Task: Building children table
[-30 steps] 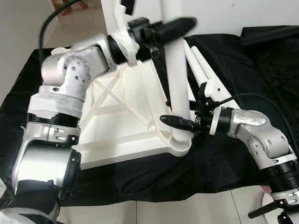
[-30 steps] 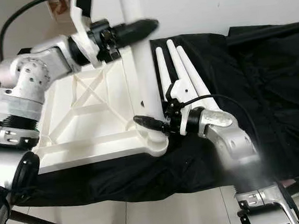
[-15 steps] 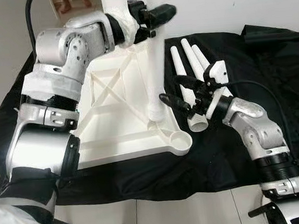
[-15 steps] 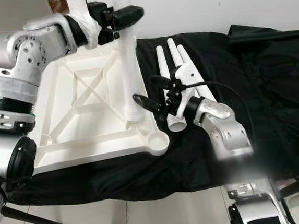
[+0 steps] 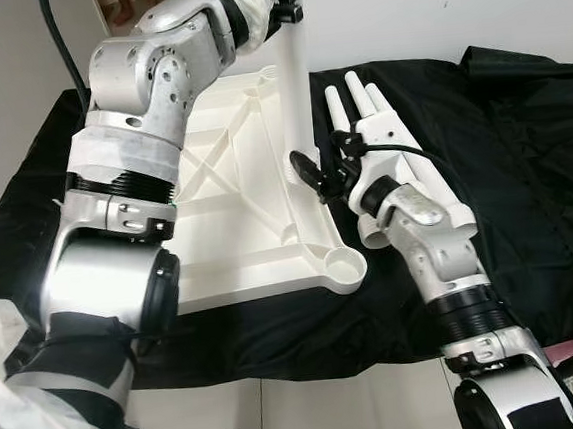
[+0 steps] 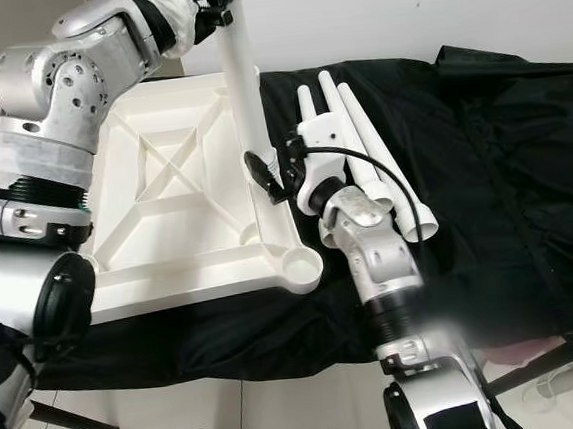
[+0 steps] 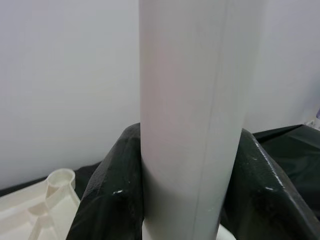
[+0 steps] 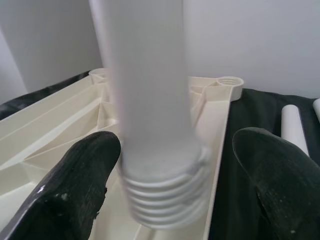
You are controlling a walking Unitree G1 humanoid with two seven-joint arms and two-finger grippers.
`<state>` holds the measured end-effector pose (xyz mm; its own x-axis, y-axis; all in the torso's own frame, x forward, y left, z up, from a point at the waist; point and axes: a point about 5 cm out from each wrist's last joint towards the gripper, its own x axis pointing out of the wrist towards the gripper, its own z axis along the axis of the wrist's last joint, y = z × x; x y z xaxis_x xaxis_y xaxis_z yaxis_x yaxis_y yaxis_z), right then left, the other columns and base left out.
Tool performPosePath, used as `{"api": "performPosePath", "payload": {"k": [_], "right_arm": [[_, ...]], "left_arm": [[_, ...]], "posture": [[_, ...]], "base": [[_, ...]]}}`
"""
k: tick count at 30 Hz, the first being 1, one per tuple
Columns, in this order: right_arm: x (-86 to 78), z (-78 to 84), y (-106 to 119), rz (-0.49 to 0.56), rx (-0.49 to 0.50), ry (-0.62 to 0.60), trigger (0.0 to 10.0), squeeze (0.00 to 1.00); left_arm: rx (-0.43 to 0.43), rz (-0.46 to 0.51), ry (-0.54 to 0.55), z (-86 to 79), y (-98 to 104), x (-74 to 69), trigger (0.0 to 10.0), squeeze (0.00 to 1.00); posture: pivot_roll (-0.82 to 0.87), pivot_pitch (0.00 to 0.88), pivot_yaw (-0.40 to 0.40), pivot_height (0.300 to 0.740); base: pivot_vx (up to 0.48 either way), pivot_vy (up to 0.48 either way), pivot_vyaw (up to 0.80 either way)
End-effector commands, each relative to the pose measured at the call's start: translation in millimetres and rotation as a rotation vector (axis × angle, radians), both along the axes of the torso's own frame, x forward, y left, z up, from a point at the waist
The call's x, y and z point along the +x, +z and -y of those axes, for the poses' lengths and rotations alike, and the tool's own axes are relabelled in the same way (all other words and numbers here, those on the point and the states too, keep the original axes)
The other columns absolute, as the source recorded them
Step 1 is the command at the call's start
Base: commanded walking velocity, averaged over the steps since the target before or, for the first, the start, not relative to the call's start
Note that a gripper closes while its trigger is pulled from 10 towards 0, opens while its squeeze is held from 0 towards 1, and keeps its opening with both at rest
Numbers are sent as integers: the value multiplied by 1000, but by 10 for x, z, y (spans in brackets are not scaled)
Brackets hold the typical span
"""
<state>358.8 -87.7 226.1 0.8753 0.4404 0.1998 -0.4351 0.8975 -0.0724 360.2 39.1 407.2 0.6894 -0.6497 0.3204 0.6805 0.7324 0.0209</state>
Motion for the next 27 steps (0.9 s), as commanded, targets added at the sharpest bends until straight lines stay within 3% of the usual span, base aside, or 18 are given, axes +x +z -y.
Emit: {"api": "performPosePath", "payload": {"k": [1, 11, 27], "right_arm": [[39, -47, 33, 25, -32, -52, 10000, 0], [117, -130, 135, 74, -63, -176, 10000, 0], [225, -56, 270, 122, -72, -277, 10000, 0]], "left_arm": [[-7, 52, 10, 77, 101, -59, 10000, 0], [-35, 48, -6, 229, 30, -108, 10000, 0], [-37, 57, -19, 320, 28, -133, 10000, 0]], "posture": [[-57, 86, 29, 740], [-59, 83, 34, 740], [-58, 80, 34, 740]], "base": [[0, 0, 0], [0, 0, 0], [0, 0, 0]]}}
